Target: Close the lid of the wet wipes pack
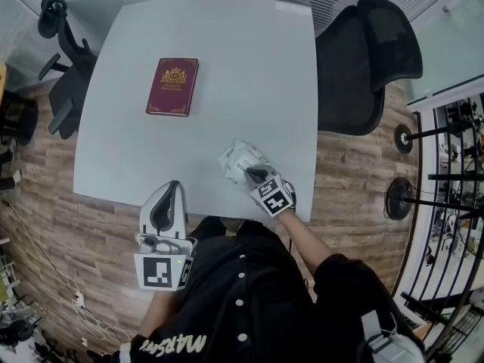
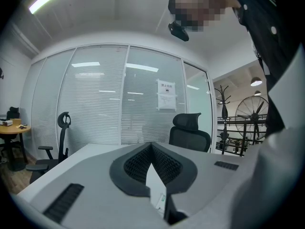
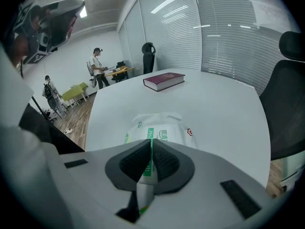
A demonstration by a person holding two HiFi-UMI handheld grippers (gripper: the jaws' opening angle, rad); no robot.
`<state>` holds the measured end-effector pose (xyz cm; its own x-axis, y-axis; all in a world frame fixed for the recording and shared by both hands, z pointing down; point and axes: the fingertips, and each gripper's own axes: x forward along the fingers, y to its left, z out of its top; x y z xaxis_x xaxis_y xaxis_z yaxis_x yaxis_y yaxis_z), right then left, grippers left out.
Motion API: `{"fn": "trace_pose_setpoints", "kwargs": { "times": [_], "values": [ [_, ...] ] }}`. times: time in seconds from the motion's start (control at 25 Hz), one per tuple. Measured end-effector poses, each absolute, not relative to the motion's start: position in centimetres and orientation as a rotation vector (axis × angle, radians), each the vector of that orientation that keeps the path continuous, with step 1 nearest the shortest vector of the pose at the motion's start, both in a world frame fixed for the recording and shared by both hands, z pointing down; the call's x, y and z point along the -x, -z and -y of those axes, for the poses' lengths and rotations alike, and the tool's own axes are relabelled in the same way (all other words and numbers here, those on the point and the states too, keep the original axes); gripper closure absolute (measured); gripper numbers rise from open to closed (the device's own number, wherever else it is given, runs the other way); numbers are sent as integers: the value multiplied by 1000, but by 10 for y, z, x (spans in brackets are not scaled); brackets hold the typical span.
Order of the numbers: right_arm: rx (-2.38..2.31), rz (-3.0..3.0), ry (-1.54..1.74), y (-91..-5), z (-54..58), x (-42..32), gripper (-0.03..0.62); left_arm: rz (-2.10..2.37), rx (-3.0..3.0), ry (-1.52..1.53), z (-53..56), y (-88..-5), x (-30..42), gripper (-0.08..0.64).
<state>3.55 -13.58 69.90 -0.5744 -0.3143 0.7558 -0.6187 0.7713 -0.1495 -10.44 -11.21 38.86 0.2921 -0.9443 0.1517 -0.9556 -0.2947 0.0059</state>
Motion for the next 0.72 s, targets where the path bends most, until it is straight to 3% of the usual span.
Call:
{"fn": "trace_pose_setpoints", "kwargs": {
  "times": [0.48,0.72],
  "values": [
    [-679,2262,-585,-688,141,-33,554,1720,-2554,-112,127,-376,79,552],
    [-820,2525,-619,-615,157,-45,554,1657,-2586,-76,133,-369,64,552]
  ]
}}
